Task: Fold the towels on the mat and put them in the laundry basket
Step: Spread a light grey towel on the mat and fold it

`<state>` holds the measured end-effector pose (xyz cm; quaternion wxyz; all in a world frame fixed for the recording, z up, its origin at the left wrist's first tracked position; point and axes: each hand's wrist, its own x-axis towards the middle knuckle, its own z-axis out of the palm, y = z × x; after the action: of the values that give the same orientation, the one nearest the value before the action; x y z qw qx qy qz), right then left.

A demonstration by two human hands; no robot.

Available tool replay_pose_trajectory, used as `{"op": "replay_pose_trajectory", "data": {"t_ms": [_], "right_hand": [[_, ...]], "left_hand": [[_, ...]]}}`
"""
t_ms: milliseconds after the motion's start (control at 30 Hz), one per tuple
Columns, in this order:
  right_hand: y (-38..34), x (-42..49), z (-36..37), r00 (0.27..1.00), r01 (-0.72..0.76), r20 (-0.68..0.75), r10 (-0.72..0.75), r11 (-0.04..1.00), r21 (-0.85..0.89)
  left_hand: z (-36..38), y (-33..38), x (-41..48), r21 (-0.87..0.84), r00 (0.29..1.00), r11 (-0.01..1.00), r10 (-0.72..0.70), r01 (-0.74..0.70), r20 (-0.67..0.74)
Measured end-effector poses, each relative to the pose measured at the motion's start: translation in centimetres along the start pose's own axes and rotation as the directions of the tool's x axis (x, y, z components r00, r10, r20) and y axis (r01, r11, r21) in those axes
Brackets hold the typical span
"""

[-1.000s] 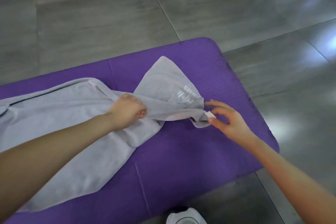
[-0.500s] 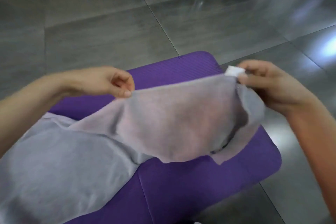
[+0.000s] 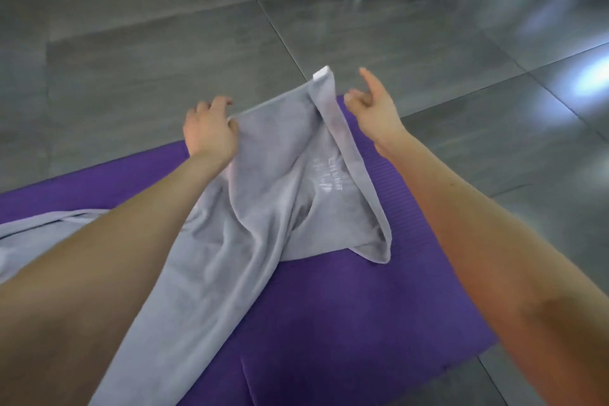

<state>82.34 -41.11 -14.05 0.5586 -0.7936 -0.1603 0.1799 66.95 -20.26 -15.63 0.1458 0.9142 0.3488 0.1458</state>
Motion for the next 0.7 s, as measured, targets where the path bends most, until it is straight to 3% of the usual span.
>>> {"op": "replay_pose_trajectory", "data": {"t_ms": [67, 133, 200, 333, 433, 500, 600, 667, 700], "right_hand": [[2.3, -2.2, -0.8, 0.998, -0.019, 0.053, 0.036, 0.958, -0.287], [5.4, -5.5, -2.1, 0.995, -0.085, -0.004, 0.102, 0.814, -0.575], [8.5, -9.4, -3.3, 0.977, -0.207, -0.104, 0.187, 0.700, -0.684], [12.8, -16.4, -3.9, 0.944, -0.307, -0.135, 0.301, 0.654, -0.691], [13.8, -18.3, -2.5, 0.959, -0.281, -0.183, 0.217, 0.628, -0.726], [13.5, -18.5, -1.7, 0.957, -0.285, -0.249, 0.151, 0.667, -0.688], [11.8, -18.6, -2.7, 0.912, -0.358, -0.353, 0.211, 0.830, -0.428], [9.9, -18.9, -4.7, 0.900, -0.315, -0.387, 0.198, 0.911, -0.266], [9.0, -19.0, -6.0, 0.898, -0.282, -0.411, 0.159, 0.924, -0.257]], "left_hand": [[1.1, -0.1, -1.9, 0.080, 0.996, 0.995, 0.052, -0.057, 0.068], [2.0, -0.2, -4.7, 0.115, 0.974, 0.971, 0.194, -0.207, 0.119], [2.5, -0.2, -8.0, 0.078, 0.922, 0.926, 0.356, -0.370, 0.154], [3.1, 0.3, -14.8, 0.039, 0.785, 0.819, 0.535, -0.573, 0.311], [3.4, 0.3, -18.3, 0.173, 0.709, 0.733, 0.525, -0.658, 0.471], [3.4, 0.0, -19.5, 0.238, 0.718, 0.726, 0.468, -0.645, 0.515], [3.5, -0.7, -19.7, 0.265, 0.755, 0.758, 0.418, -0.597, 0.505], [2.7, -0.6, -19.0, 0.158, 0.788, 0.856, 0.363, -0.493, 0.497], [2.0, -0.5, -18.3, 0.059, 0.824, 0.927, 0.298, -0.370, 0.482]]}}
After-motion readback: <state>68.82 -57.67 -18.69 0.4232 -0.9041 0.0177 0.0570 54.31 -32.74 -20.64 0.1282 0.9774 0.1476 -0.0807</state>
